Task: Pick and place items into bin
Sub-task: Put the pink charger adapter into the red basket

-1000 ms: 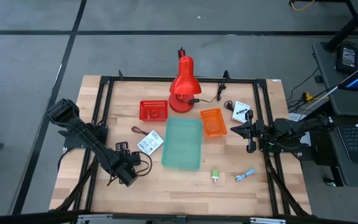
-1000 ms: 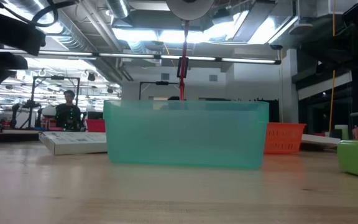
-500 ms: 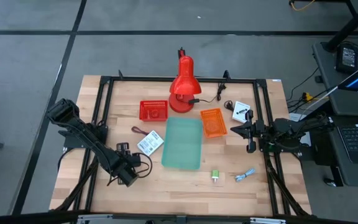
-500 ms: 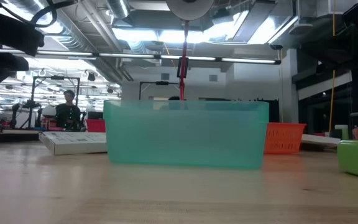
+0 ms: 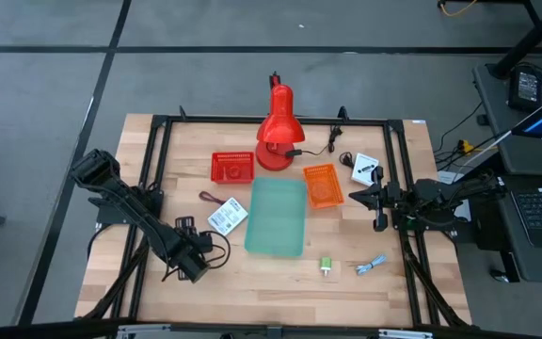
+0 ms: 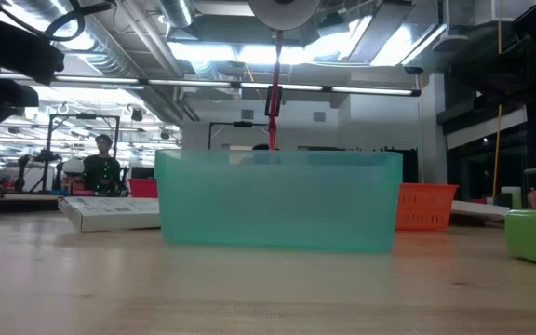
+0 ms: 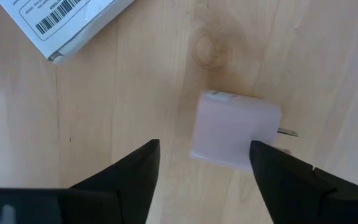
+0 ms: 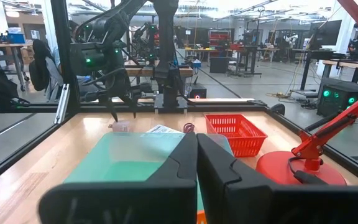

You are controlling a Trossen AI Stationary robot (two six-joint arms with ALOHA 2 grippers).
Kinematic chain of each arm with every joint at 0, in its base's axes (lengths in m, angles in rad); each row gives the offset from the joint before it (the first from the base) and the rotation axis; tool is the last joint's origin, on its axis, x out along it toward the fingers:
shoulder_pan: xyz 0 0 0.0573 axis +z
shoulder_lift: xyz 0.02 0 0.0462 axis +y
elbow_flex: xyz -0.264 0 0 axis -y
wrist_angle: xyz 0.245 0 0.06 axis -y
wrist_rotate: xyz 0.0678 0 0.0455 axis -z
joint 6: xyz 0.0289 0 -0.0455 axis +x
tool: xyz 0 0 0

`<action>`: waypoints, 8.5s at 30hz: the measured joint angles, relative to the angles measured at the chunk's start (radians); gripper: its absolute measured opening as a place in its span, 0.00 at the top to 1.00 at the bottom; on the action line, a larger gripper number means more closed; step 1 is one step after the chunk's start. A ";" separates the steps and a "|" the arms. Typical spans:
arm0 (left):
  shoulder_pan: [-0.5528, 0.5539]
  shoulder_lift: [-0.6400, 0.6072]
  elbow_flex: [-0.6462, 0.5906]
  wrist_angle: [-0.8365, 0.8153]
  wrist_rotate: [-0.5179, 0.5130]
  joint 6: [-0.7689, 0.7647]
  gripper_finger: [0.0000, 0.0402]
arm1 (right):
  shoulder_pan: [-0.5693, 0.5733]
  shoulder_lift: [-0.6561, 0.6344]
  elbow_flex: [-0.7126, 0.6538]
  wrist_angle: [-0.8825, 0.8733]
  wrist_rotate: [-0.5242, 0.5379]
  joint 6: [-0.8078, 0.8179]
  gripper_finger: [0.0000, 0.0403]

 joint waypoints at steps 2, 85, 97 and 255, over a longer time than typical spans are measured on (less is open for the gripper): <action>0.000 0.000 0.000 -0.001 -0.011 -0.002 0.34 | 0.000 0.000 0.000 0.000 0.000 0.000 1.00; 0.002 0.038 -0.001 0.047 0.026 0.097 0.32 | 0.001 0.000 0.000 -0.002 -0.011 0.024 1.00; 0.002 0.039 -0.001 0.049 0.028 0.097 0.33 | 0.001 0.000 0.000 -0.002 -0.011 0.023 1.00; 0.119 -0.181 -0.099 0.124 -0.063 0.148 0.24 | 0.001 0.067 0.000 -0.004 -0.037 0.047 1.00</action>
